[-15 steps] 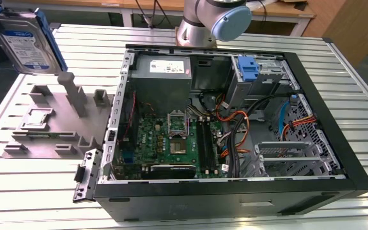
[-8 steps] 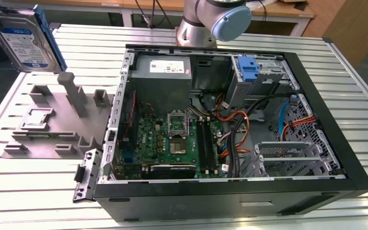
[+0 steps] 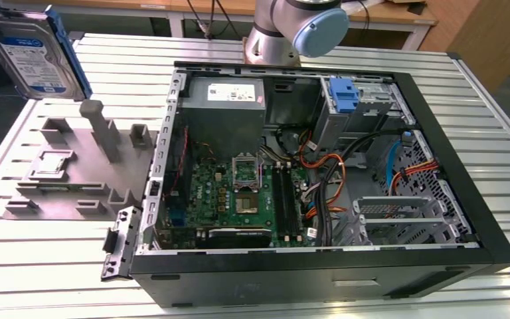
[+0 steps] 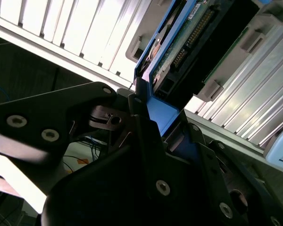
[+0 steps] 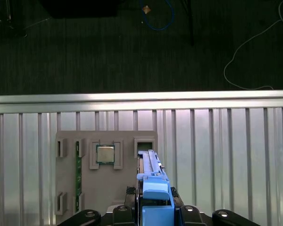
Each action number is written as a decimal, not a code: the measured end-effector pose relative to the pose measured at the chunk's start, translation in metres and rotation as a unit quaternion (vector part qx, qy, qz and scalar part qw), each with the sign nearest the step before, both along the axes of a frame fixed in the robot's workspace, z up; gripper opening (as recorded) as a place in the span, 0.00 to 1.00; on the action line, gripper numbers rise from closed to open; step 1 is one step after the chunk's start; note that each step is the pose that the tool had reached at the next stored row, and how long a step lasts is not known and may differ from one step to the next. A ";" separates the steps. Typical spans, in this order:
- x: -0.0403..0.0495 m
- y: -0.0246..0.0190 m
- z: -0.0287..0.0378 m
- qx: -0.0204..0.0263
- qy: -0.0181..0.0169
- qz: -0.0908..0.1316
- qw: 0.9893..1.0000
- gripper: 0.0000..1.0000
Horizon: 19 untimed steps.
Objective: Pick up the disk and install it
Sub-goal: 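Pick up the disk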
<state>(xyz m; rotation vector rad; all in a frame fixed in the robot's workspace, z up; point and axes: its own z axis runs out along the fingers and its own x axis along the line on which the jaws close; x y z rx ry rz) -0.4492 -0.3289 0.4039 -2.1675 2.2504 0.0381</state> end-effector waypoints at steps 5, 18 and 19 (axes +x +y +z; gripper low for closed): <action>0.0000 0.0000 0.0014 0.000 0.000 0.000 1.000 0.37; 0.0000 0.0000 0.0056 0.000 0.000 0.000 1.000 0.37; 0.0000 0.0000 0.0060 0.000 0.000 0.000 1.000 0.37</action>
